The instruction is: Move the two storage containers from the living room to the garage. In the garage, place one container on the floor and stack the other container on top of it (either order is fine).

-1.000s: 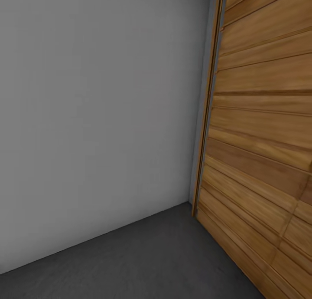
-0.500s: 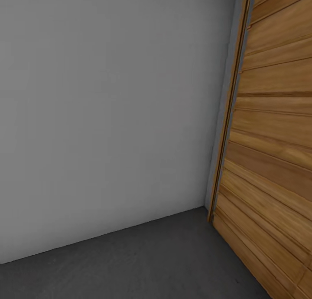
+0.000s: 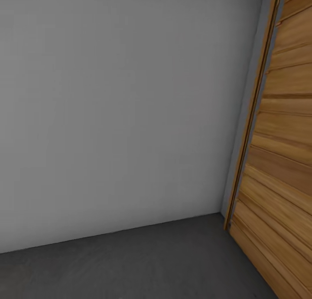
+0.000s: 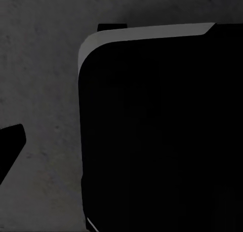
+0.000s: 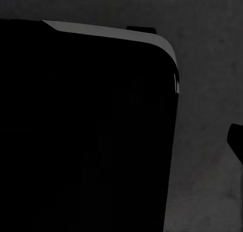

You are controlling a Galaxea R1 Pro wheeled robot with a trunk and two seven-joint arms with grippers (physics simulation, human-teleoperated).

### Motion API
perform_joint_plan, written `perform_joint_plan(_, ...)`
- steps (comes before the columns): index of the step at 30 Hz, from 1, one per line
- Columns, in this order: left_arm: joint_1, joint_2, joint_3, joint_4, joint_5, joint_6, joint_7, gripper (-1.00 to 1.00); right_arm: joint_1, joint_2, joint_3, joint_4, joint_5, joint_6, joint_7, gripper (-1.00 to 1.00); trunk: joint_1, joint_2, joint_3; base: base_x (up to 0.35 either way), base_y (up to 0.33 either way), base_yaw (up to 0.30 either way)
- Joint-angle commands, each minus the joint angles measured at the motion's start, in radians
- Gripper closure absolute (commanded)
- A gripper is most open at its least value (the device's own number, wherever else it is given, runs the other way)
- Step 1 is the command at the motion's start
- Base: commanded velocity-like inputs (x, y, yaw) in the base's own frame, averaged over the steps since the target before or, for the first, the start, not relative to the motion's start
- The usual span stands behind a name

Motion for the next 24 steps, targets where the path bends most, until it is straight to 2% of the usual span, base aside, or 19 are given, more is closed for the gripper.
perform_joint_plan(1, 0.000, 0.000, -0.001, -0.001, 0.000, -0.001, 0.000, -1.00, 0.000, 0.000, 0.001, 0.000, 0.004, -0.004, -0.001, -1.00, 0.000, 0.000, -0.001, 0.000, 0.000, 0.268)
perform_joint_plan(24, 0.000, -0.001, 0.001, -0.002, 0.002, -0.002, 0.000, -1.00, 0.000, 0.001, -0.002, 0.001, -0.006, -0.055, -0.005, -1.00, 0.000, 0.000, -0.001, 0.000, 0.000, 0.272)
